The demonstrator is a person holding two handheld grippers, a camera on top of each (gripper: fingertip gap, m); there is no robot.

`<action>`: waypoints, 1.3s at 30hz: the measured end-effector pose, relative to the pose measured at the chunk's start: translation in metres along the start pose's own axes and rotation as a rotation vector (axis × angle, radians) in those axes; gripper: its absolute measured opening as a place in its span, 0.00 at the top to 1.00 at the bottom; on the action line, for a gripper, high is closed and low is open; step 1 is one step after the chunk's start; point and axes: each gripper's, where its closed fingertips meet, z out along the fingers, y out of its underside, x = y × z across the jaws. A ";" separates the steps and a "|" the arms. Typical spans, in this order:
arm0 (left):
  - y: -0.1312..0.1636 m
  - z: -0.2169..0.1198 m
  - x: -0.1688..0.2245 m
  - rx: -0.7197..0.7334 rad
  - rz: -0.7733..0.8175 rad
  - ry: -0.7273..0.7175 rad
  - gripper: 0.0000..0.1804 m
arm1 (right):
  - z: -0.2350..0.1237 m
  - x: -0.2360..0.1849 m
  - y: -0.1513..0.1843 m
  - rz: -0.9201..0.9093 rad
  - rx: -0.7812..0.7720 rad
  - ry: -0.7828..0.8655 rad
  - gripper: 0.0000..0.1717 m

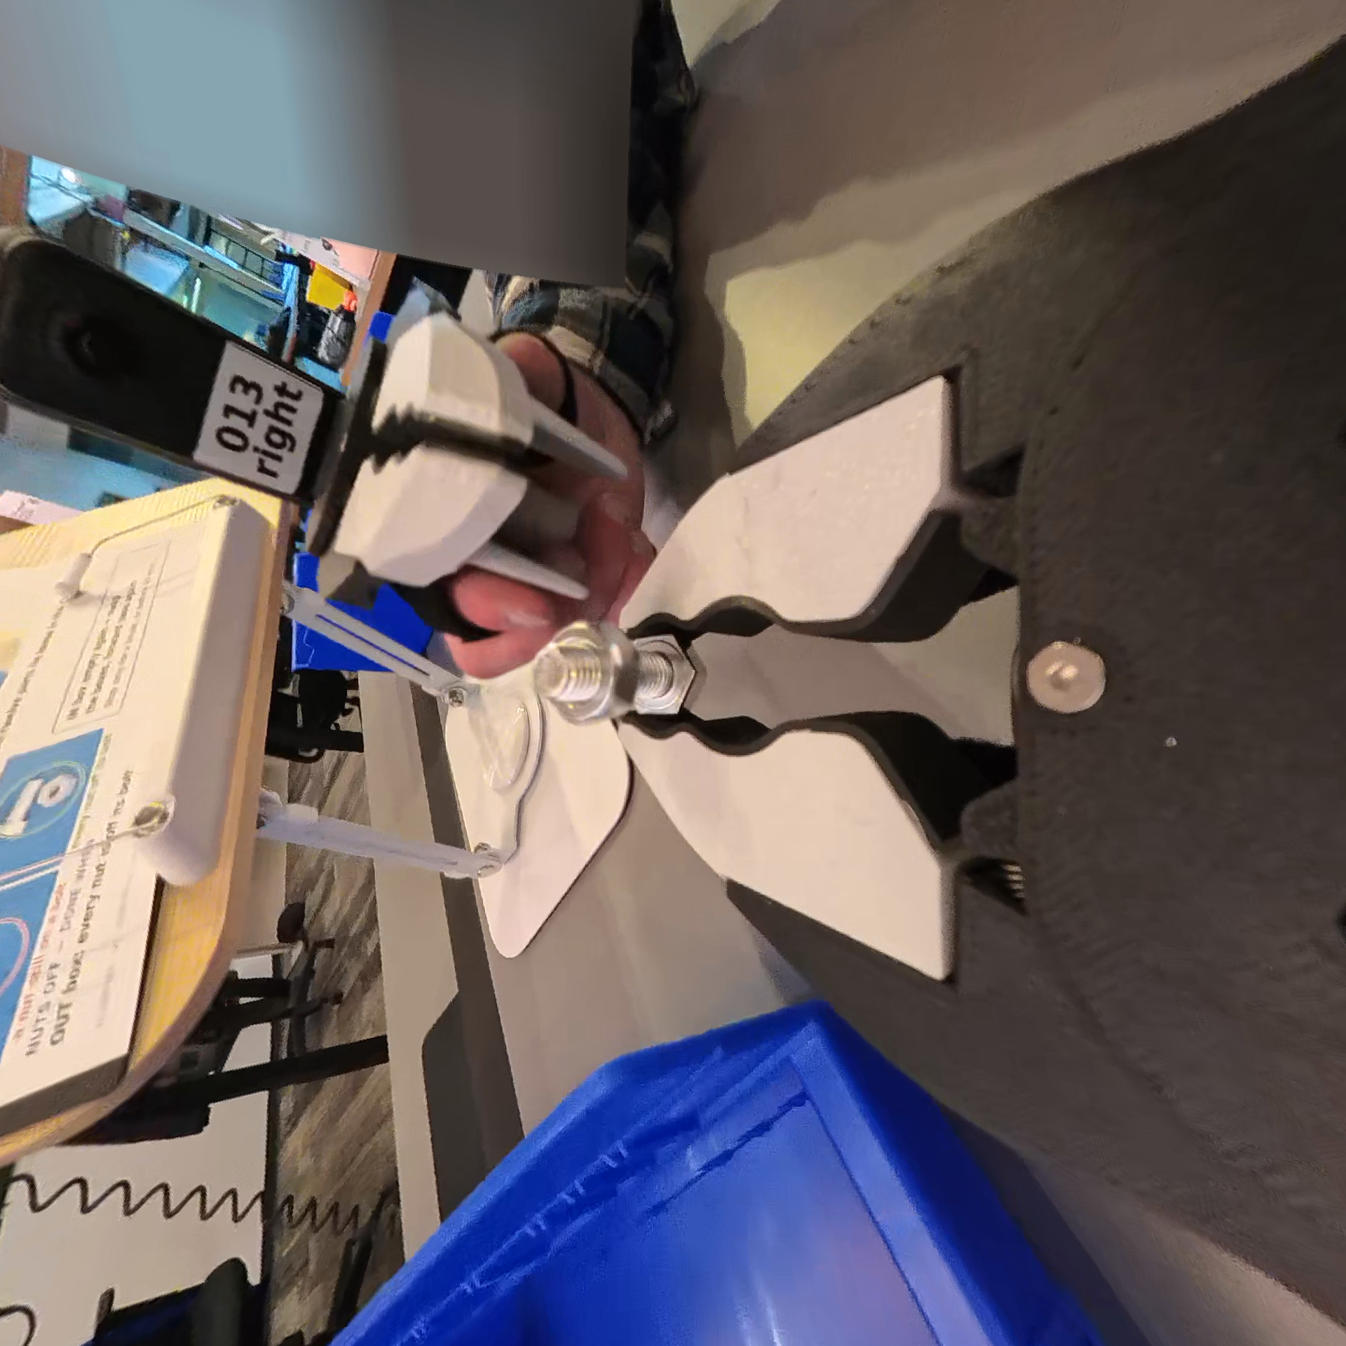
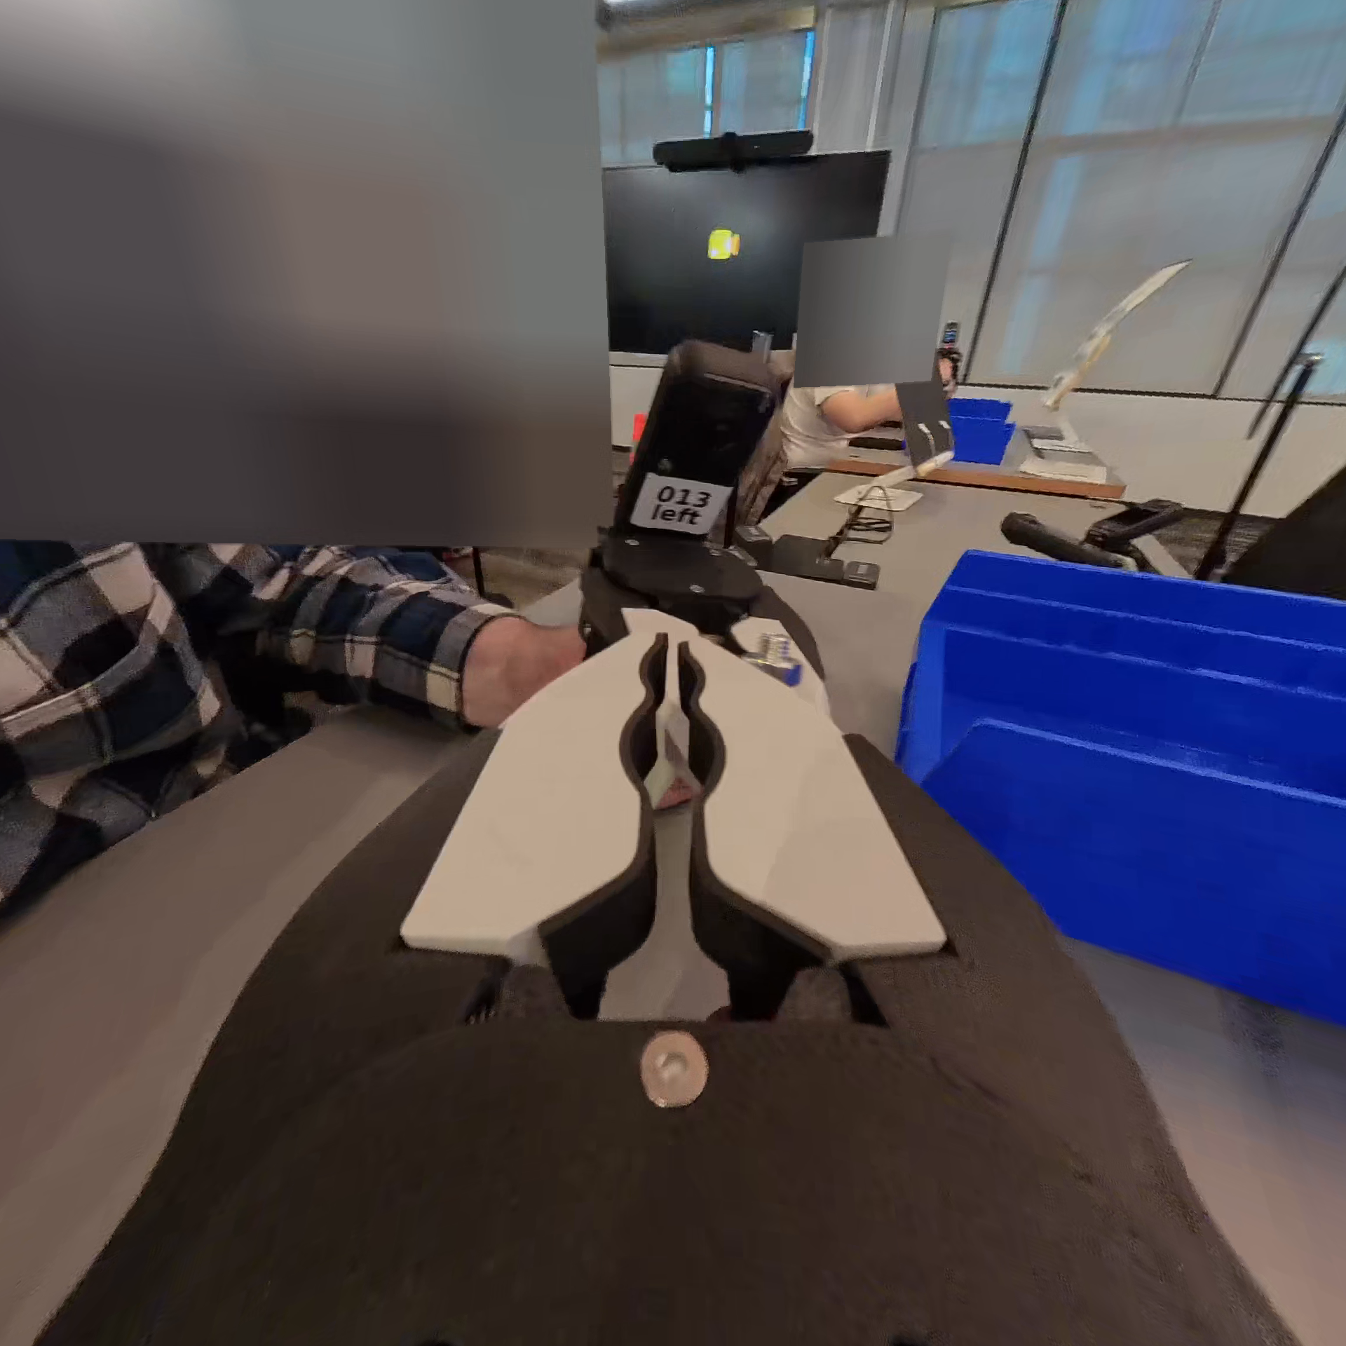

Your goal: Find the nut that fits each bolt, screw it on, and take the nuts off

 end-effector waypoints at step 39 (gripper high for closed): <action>0.003 0.014 0.021 -0.022 0.080 0.052 0.90 | 0.009 0.019 0.022 0.020 -0.151 0.138 0.89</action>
